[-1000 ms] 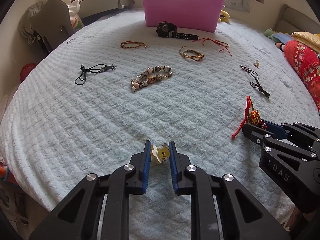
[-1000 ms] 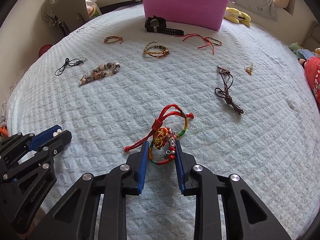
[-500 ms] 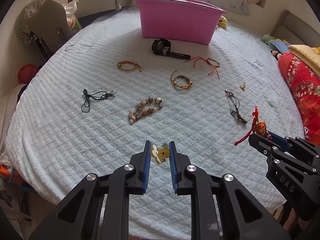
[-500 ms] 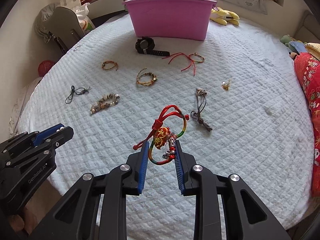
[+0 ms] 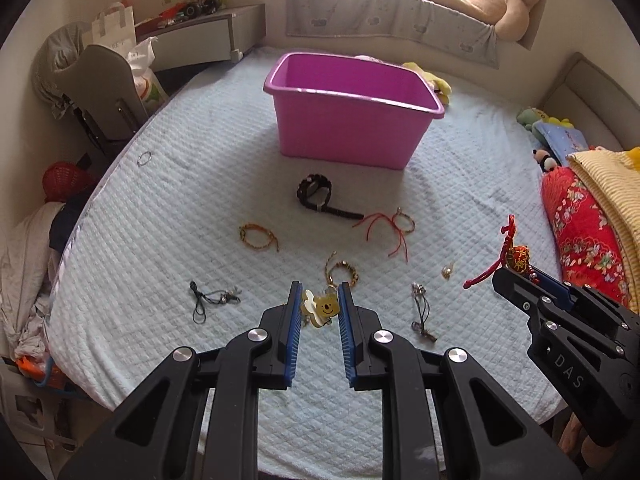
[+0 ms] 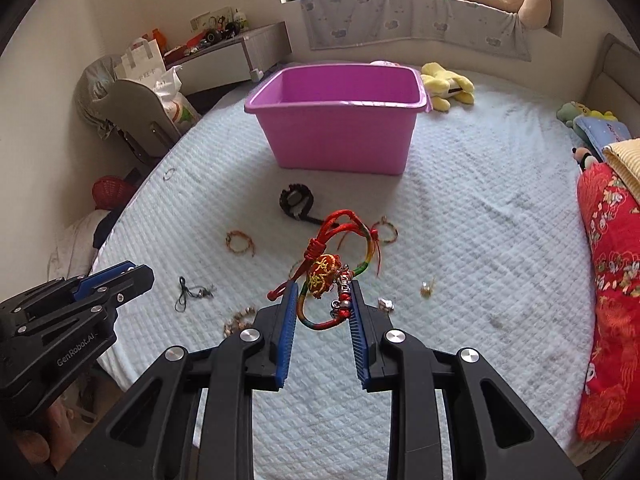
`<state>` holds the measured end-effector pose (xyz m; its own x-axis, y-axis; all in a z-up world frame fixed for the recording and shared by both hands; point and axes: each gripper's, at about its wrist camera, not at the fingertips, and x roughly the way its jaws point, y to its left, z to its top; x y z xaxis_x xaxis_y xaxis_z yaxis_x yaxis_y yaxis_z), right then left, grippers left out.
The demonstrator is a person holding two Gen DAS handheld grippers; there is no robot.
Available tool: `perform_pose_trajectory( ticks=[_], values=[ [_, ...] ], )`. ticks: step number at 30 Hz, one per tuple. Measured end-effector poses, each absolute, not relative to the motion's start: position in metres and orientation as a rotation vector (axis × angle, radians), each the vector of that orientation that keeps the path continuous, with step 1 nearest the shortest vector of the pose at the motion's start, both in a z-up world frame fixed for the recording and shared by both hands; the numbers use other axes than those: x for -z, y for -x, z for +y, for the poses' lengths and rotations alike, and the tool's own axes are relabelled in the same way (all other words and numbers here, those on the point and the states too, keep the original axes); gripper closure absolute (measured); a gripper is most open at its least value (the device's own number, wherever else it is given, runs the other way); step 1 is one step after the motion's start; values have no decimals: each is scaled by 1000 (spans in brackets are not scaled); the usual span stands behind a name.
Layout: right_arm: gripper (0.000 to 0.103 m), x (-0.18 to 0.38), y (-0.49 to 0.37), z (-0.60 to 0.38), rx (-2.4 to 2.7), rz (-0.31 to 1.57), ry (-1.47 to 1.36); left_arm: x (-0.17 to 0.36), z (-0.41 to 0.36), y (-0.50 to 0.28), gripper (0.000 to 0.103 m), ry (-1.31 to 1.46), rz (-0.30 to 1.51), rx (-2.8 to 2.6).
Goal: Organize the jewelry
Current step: 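Lift and carry both held items over the pink tub with both tools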
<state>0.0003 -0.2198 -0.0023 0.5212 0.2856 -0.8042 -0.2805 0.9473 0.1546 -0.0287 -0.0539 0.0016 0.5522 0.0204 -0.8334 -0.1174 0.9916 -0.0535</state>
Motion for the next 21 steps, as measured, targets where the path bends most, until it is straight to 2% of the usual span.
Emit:
perform_pose_trajectory(
  ticks=[5, 11, 21],
  values=[
    [78, -27, -41, -203, -295, 939, -48, -27, -37, -14, 85, 53, 952, -7],
    [78, -35, -94, -181, -167, 961, -112, -43, -15, -78, 85, -26, 954, 152],
    [78, -47, -169, -158, -117, 983, -125, -40, 9, -177, 85, -32, 989, 179]
  ],
)
